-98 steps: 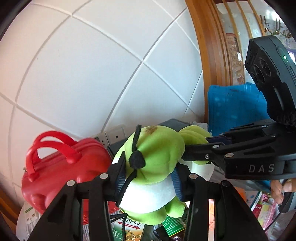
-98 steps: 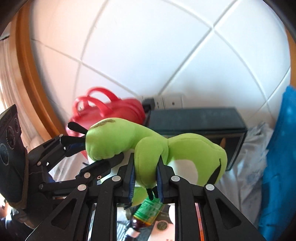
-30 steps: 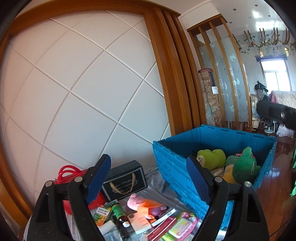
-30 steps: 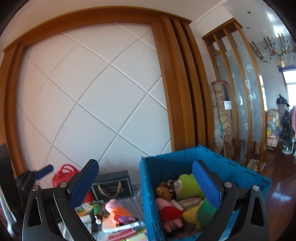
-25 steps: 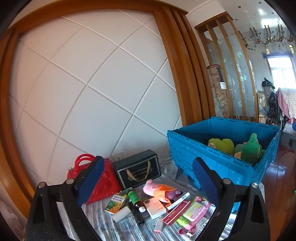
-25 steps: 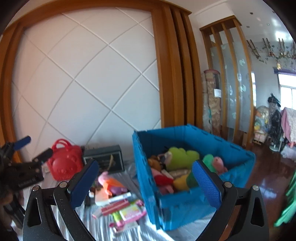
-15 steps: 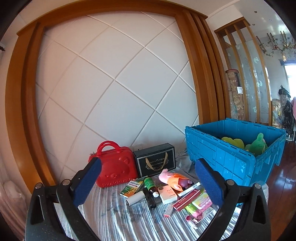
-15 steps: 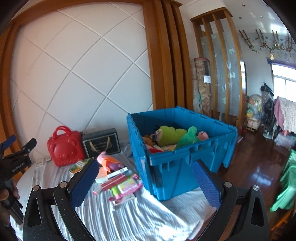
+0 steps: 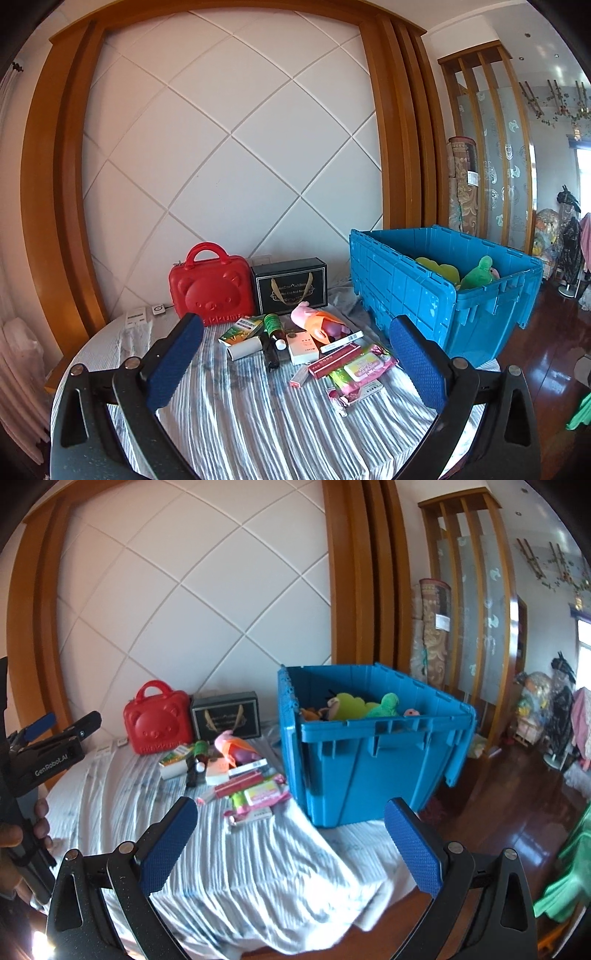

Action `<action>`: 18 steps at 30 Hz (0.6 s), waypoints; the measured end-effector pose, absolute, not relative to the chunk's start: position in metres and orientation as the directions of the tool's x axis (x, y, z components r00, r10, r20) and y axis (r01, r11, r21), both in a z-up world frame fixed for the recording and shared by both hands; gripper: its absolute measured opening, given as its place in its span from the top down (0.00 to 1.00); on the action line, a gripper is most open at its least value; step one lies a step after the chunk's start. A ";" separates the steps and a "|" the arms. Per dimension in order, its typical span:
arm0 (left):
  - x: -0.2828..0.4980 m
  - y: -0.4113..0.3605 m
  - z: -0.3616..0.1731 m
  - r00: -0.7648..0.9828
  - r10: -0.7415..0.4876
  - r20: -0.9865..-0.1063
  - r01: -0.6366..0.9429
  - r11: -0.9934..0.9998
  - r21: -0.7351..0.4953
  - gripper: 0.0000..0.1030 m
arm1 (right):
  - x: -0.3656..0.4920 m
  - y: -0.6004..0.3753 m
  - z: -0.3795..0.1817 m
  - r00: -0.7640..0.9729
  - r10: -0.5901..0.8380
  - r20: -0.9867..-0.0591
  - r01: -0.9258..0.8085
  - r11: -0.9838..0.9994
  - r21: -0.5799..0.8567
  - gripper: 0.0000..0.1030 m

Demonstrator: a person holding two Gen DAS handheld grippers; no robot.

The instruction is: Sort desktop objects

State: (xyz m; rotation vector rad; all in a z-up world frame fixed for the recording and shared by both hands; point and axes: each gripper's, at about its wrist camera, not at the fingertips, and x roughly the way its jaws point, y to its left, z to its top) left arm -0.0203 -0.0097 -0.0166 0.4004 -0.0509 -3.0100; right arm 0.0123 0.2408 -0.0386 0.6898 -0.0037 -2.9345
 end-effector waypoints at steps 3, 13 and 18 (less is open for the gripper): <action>-0.016 -0.014 -0.013 -0.958 -0.102 -0.267 0.103 -0.995 0.010 0.01 | 0.028 0.237 -0.033 -0.895 -0.122 -0.429 0.134 -0.991 0.003 0.00; -0.009 -0.029 -0.014 -0.951 -0.076 -0.298 0.057 -0.996 0.072 0.01 | 0.048 0.222 -0.019 -0.911 -0.117 -0.395 0.107 -0.993 0.047 0.00; -0.003 -0.039 -0.008 -0.960 -0.094 -0.262 0.073 -0.993 0.090 0.01 | 0.053 0.200 -0.016 -0.917 -0.111 -0.382 0.108 -0.994 0.030 0.00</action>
